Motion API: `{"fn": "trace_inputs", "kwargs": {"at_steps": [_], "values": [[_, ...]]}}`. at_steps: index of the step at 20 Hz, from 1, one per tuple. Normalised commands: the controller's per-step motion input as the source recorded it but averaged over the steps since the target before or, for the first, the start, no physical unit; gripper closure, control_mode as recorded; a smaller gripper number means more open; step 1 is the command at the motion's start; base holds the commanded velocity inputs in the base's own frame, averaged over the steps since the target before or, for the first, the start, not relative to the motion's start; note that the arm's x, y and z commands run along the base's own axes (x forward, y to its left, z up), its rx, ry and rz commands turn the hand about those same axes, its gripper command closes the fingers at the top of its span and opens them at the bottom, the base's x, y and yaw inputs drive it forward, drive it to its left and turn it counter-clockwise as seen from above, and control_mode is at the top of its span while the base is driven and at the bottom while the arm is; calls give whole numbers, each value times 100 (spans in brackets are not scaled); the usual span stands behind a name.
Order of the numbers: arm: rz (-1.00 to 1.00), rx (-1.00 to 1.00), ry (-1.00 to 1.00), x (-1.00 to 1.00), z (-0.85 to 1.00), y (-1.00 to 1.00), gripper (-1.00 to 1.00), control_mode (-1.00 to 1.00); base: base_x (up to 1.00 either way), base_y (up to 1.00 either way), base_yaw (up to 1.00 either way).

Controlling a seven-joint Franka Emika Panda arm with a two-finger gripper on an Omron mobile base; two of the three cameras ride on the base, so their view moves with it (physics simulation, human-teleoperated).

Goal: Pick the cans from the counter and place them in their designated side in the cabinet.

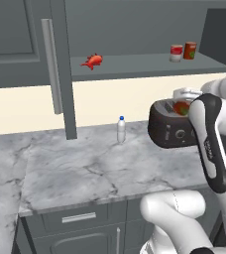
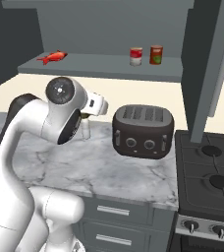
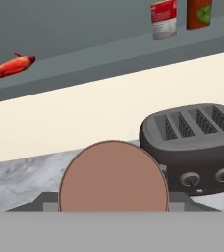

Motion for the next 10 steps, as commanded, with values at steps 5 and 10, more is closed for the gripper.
{"fn": "trace_inputs", "kwargs": {"at_steps": [5, 10], "values": [[0, -2, -10, -15, 22, 0, 100, -100, 0, 0, 0], [0, -2, -8, -17, 10, 0, 100, -100, 0, 0, 0]]}}
